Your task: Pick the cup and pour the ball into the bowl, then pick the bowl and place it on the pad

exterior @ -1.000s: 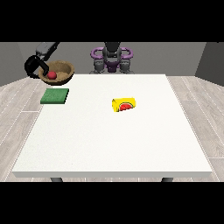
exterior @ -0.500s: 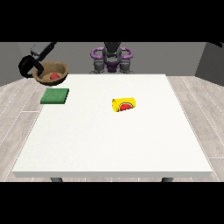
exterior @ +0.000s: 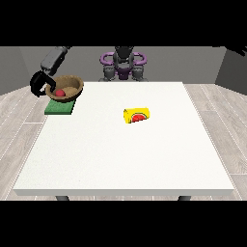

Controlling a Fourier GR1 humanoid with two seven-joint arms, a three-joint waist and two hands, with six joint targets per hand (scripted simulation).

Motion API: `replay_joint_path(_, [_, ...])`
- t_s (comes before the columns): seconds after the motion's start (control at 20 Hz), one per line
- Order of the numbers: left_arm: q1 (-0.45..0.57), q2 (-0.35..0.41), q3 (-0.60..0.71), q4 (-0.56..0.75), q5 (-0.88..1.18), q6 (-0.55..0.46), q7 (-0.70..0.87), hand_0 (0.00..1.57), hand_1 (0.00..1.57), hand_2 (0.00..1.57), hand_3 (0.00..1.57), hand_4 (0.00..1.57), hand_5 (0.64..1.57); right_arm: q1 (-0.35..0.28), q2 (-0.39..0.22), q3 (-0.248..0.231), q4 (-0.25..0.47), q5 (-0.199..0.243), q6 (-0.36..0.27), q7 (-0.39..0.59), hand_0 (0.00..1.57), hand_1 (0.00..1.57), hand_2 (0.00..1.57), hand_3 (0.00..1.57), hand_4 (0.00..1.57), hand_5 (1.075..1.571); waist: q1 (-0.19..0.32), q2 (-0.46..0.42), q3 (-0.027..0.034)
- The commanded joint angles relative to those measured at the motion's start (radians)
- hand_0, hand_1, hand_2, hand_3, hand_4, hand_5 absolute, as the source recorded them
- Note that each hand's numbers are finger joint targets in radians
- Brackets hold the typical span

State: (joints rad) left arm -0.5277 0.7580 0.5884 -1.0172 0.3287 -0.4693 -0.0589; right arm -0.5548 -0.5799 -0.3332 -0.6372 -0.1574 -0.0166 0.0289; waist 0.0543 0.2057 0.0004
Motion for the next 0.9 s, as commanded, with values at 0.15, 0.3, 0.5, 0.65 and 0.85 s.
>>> replay_joint_path(0.15, [-0.048,0.083,0.033,0.021,0.053,-0.029,0.02,0.0,0.0,0.0,0.0,1.19,1.561,-0.052,-0.047,-0.091,0.076,-0.073,0.014,0.006,1.57,1.57,1.57,0.88,0.71,1.571,0.012,0.07,0.0003])
replay_joint_path(0.3, [-0.028,0.07,0.019,0.031,0.049,-0.037,0.012,0.0,0.0,0.0,0.0,1.19,1.562,-0.044,-0.078,-0.059,0.069,-0.014,-0.077,0.041,1.57,1.57,1.57,1.16,0.0,1.551,0.012,0.036,-0.0006])
replay_joint_path(0.5, [0.007,0.034,-0.007,-0.016,0.041,-0.001,0.031,0.0,0.0,0.0,0.0,1.19,1.562,-0.012,-0.077,-0.088,0.097,-0.027,-0.085,-0.036,1.54,1.54,1.44,0.88,0.0,1.553,0.004,0.006,0.0004])
replay_joint_path(0.65, [-0.017,0.095,0.039,0.072,0.056,-0.033,-0.034,0.0,0.0,0.0,0.0,1.19,1.562,-0.034,-0.04,-0.104,0.07,-0.053,-0.1,-0.075,1.46,1.46,1.39,0.8,0.0,1.539,-0.013,0.07,-0.0002])
replay_joint_path(0.85, [-0.009,0.122,0.032,0.091,0.048,-0.062,-0.059,0.0,0.0,0.0,0.0,1.19,1.564,-0.074,0.001,-0.098,0.071,-0.067,-0.117,-0.043,1.45,1.45,1.38,0.75,0.0,1.54,0.02,0.066,-0.0004])
